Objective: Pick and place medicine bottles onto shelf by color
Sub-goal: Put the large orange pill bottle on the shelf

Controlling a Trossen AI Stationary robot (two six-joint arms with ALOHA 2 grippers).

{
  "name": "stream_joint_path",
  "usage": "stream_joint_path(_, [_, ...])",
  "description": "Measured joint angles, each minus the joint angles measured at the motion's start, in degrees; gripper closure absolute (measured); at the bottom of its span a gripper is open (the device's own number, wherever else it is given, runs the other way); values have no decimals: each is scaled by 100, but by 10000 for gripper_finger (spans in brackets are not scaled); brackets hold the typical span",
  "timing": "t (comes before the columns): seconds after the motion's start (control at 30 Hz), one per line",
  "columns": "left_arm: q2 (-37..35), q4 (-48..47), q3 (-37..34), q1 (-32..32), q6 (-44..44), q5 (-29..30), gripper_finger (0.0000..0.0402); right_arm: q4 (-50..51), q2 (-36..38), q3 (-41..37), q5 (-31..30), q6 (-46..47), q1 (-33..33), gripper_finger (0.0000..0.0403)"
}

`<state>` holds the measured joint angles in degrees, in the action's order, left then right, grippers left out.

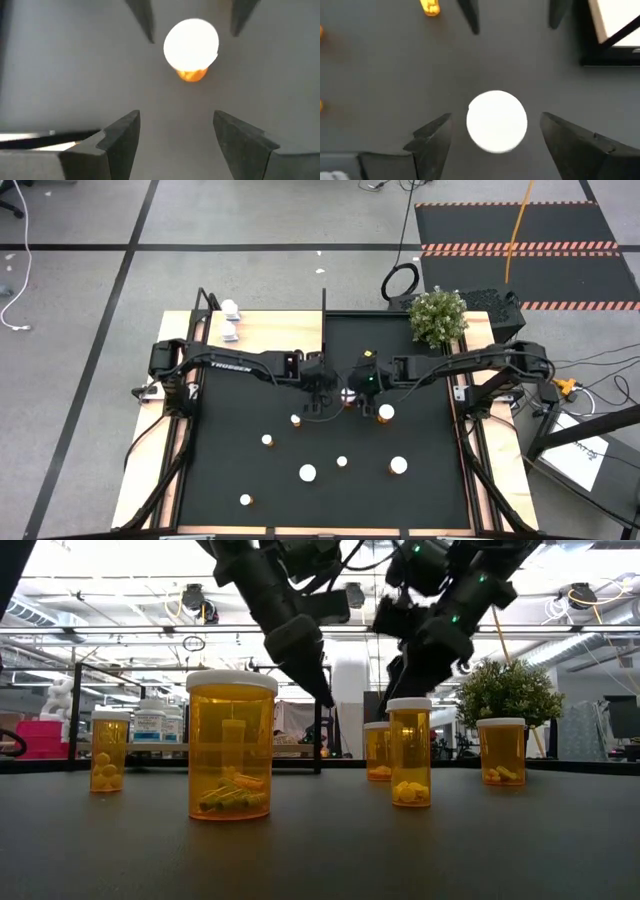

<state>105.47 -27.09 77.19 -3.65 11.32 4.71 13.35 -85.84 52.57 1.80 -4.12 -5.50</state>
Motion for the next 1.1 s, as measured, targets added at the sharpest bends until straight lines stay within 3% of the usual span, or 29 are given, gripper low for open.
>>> stream_joint_path(0.33, [-6,997,0,258,156,-7,149,1392,1530,-2,-177,199,0,106])
stream_joint_path(0.5, [-6,1687,0,255,154,-15,160,1631,2162,0,-204,345,-2,106])
stream_joint_path(0.77, [337,1970,-4,190,337,-309,266,1465,2736,0,-384,265,-2,106])
stream_joint_path(0.93, [741,2434,-2,101,360,-351,338,1269,2804,7,-648,103,-2,106])
stream_joint_path(1.1, [915,2420,-2,-31,389,-662,385,1241,2797,7,-635,20,-2,106])
